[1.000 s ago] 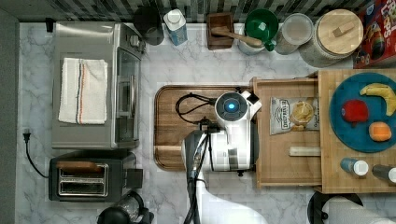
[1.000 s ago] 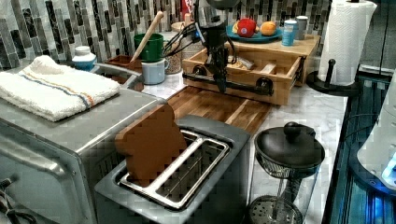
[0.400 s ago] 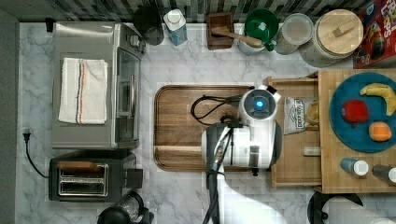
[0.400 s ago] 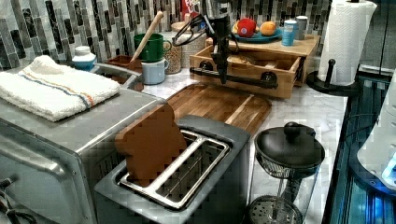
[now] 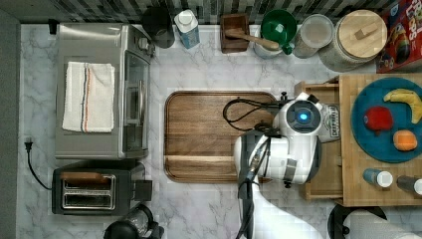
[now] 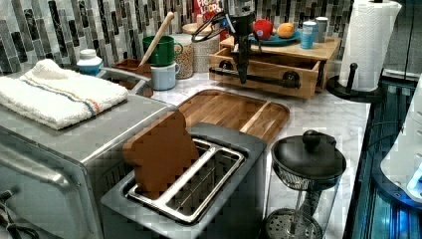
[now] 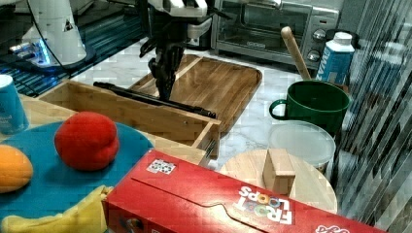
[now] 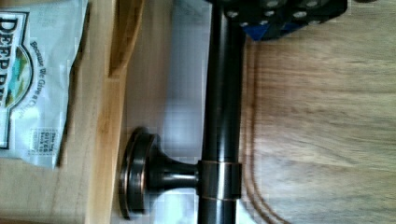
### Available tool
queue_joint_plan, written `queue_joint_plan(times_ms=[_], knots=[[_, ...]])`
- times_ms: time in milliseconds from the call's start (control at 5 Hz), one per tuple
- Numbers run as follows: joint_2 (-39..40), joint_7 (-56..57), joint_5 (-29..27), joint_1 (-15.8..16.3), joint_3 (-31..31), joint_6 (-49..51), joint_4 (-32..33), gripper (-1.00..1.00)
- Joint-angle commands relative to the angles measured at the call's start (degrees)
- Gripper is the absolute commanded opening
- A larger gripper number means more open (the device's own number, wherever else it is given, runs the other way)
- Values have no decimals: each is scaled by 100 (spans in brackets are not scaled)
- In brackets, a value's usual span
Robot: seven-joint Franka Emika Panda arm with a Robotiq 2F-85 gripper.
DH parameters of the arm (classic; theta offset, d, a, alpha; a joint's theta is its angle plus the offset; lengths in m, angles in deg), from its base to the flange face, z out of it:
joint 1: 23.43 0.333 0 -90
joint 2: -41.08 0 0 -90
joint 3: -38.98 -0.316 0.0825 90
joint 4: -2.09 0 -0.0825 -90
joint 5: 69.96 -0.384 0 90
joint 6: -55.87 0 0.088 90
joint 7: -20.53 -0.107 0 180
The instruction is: Close the drawer.
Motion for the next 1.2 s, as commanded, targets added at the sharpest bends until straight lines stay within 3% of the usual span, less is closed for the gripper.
queue_joint_plan(times_ms=[200, 400, 600, 1200], knots=[[498, 1626, 60, -925, 683, -388, -1382, -100], [625, 1969, -91, -1141, 742, -446, -1623, -100], [598, 1918, 187, -1122, 946, -43, -1942, -100], [477, 1616, 477, -1159, 925, -29, -1879, -100]])
